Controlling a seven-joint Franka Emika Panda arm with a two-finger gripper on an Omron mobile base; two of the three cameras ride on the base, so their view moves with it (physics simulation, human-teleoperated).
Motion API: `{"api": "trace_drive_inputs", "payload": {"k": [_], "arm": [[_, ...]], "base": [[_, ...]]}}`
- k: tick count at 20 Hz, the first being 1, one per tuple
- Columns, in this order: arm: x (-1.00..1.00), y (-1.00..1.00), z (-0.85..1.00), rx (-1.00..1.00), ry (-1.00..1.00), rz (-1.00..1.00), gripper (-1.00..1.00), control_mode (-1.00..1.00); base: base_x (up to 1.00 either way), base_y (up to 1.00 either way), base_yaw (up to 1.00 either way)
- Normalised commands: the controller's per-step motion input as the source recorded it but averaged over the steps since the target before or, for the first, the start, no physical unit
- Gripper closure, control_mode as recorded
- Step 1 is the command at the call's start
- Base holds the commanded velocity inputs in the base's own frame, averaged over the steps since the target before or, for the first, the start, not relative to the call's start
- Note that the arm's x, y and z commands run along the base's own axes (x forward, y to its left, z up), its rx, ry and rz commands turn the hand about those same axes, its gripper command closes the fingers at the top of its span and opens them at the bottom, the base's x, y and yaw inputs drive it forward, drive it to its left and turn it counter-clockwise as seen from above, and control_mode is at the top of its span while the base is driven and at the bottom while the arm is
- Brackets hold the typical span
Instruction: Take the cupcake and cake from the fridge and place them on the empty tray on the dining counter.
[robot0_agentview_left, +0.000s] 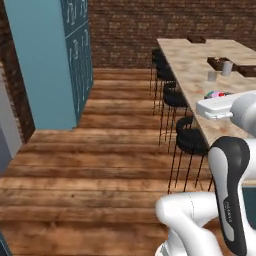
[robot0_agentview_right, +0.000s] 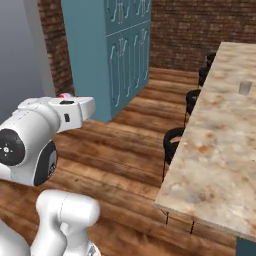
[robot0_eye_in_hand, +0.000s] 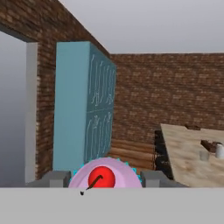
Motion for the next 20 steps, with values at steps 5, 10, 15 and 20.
{"api": "trace_drive_inputs", "payload": {"k": [5, 10, 15, 20], "arm": [[0.00, 0.00, 0.00, 0.00, 0.00, 0.00, 1.00, 1.00], [0.00, 0.00, 0.00, 0.00, 0.00, 0.00, 1.00, 1.00], [0.00, 0.00, 0.00, 0.00, 0.00, 0.00, 1.00, 1.00], [0.00, 0.00, 0.00, 0.00, 0.00, 0.00, 1.00, 1.00]], "base": [[1.00, 0.99, -0.38], [1.00, 0.98, -0.44], [1.00, 0.98, -0.39], [1.00, 0.54, -0.09]]}}
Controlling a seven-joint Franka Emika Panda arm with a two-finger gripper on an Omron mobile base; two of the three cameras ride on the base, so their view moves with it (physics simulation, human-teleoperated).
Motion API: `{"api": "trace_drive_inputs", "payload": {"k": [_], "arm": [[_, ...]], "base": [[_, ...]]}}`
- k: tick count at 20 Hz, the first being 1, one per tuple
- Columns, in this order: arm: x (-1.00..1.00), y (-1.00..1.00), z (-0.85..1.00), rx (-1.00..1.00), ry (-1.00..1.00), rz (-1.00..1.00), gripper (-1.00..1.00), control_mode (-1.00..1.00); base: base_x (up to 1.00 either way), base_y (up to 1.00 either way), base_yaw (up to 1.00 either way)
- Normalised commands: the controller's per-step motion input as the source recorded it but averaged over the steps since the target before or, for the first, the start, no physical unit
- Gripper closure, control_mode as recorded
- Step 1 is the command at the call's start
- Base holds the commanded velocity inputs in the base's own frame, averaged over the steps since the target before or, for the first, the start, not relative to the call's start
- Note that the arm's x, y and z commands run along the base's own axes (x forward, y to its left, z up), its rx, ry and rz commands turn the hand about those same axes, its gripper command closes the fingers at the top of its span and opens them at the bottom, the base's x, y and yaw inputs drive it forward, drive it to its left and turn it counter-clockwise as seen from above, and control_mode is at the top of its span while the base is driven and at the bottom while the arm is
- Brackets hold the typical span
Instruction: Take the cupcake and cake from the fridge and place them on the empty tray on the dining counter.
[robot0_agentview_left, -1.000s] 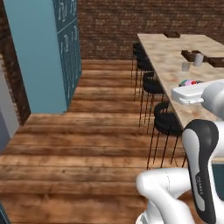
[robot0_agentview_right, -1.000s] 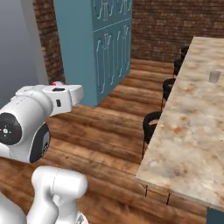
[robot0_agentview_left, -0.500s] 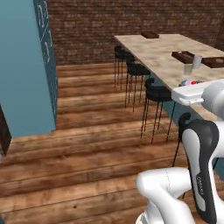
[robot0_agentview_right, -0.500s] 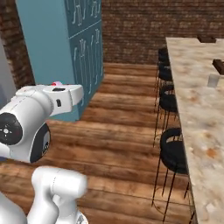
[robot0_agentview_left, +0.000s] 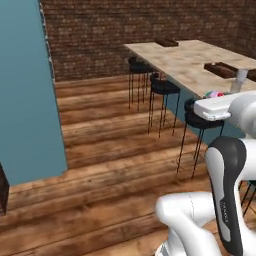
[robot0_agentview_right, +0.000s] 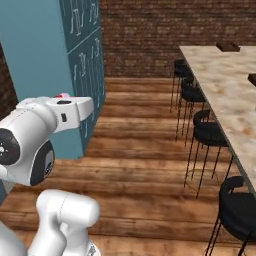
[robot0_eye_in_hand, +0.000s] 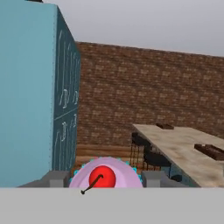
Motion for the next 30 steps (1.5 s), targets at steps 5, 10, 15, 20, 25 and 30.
{"api": "trace_drive_inputs", "payload": {"k": [5, 10, 15, 20, 25, 30], "arm": [[0.00, 0.00, 0.00, 0.00, 0.00, 0.00, 1.00, 1.00], [0.00, 0.00, 0.00, 0.00, 0.00, 0.00, 1.00, 1.00], [0.00, 0.00, 0.00, 0.00, 0.00, 0.00, 1.00, 1.00], [0.00, 0.00, 0.00, 0.00, 0.00, 0.00, 1.00, 1.00], [0.00, 0.00, 0.00, 0.00, 0.00, 0.00, 1.00, 1.00], [0.00, 0.00, 0.00, 0.00, 0.00, 0.00, 1.00, 1.00]], "base": [[1.00, -0.11, 0.42], [1.00, -0.44, 0.36], [1.00, -1.00, 0.02], [1.00, -0.40, -0.01], [1.00, 0.08, -0.06], [1.00, 0.06, -0.09]]}}
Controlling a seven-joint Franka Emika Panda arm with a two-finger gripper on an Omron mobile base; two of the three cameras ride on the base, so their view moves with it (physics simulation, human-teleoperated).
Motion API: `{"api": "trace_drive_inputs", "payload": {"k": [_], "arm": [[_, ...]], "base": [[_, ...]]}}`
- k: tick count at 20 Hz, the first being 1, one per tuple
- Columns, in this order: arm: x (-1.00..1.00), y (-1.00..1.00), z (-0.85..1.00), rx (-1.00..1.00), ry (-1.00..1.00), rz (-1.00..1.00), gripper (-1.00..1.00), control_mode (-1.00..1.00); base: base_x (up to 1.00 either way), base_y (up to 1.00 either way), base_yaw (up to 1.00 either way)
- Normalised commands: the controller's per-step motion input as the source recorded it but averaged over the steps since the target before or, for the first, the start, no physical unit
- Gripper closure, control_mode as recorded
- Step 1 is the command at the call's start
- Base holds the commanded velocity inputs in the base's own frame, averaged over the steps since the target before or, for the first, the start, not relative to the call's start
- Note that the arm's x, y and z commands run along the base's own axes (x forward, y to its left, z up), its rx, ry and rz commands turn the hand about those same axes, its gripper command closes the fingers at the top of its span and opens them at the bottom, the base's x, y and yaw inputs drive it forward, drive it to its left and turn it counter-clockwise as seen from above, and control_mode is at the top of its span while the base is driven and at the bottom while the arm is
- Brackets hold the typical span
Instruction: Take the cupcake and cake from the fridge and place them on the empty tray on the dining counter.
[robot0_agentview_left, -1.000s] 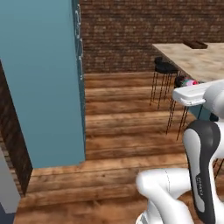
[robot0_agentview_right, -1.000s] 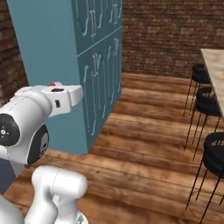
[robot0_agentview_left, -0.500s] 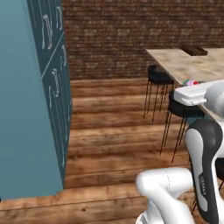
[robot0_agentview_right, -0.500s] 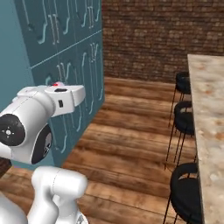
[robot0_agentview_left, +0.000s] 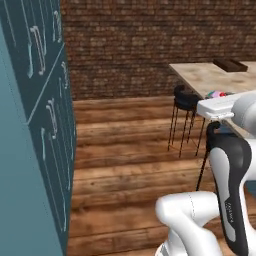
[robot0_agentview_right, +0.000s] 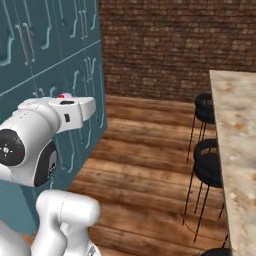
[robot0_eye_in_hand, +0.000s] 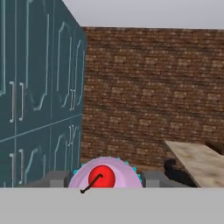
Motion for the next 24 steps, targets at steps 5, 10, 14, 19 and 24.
{"api": "trace_drive_inputs", "payload": {"k": [5, 10, 14, 19, 24], "arm": [[0.00, 0.00, 0.00, 0.00, 0.00, 0.00, 1.00, 1.00], [0.00, 0.00, 0.00, 0.00, 0.00, 0.00, 1.00, 1.00], [0.00, 0.00, 0.00, 0.00, 0.00, 0.00, 1.00, 1.00], [0.00, 0.00, 0.00, 0.00, 0.00, 0.00, 1.00, 1.00], [0.00, 0.00, 0.00, 0.00, 0.00, 0.00, 1.00, 1.00]], "base": [[1.00, 0.17, -0.20], [1.00, 0.26, -0.19], [1.00, 0.28, -0.17], [1.00, 0.28, -0.11], [1.00, 0.24, -0.14]]}}
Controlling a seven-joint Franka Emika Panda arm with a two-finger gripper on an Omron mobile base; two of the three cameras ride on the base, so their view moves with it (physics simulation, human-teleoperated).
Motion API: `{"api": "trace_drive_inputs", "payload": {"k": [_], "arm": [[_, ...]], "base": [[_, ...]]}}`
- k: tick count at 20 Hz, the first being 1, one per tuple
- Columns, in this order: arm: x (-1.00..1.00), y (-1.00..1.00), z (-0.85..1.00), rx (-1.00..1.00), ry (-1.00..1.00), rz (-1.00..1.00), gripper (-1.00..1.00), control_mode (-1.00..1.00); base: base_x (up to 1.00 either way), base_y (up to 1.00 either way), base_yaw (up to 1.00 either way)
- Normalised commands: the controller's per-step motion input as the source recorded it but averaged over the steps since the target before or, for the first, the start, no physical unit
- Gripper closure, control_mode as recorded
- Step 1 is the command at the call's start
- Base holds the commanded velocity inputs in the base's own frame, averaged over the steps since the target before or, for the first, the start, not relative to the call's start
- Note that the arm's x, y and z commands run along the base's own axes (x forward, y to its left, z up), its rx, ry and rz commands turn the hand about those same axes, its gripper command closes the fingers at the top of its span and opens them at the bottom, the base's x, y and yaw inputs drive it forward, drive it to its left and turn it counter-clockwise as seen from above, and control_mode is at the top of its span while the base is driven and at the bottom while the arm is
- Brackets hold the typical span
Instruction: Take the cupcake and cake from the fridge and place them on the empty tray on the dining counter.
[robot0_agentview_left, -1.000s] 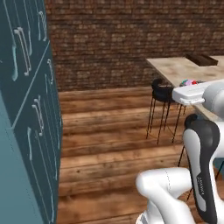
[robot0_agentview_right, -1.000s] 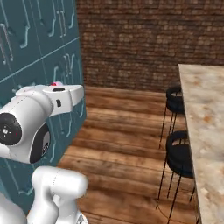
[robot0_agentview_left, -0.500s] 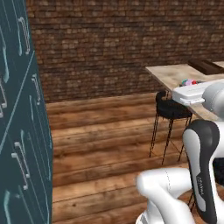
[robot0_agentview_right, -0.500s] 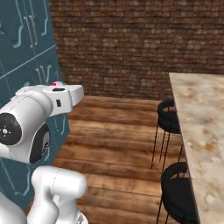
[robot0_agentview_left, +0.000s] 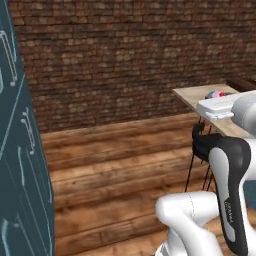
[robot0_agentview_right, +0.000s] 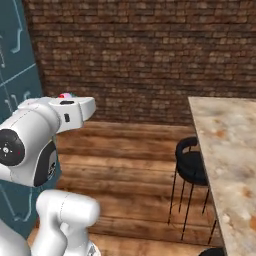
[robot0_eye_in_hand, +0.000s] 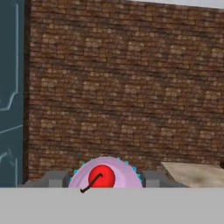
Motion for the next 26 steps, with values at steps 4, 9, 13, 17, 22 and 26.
{"api": "trace_drive_inputs", "payload": {"k": [4, 9, 13, 17, 22, 26], "arm": [[0.00, 0.00, 0.00, 0.00, 0.00, 0.00, 1.00, 1.00], [0.00, 0.00, 0.00, 0.00, 0.00, 0.00, 1.00, 1.00], [0.00, 0.00, 0.00, 0.00, 0.00, 0.00, 1.00, 1.00], [0.00, 0.00, 0.00, 0.00, 0.00, 0.00, 1.00, 1.00], [0.00, 0.00, 0.00, 0.00, 0.00, 0.00, 1.00, 1.00], [0.00, 0.00, 0.00, 0.00, 0.00, 0.00, 1.00, 1.00]], "base": [[1.00, 0.22, -0.14], [1.00, 0.11, -0.16], [1.00, 0.12, -0.19], [1.00, 0.12, -0.26], [1.00, 0.02, -0.37], [1.00, 0.00, -0.45]]}}
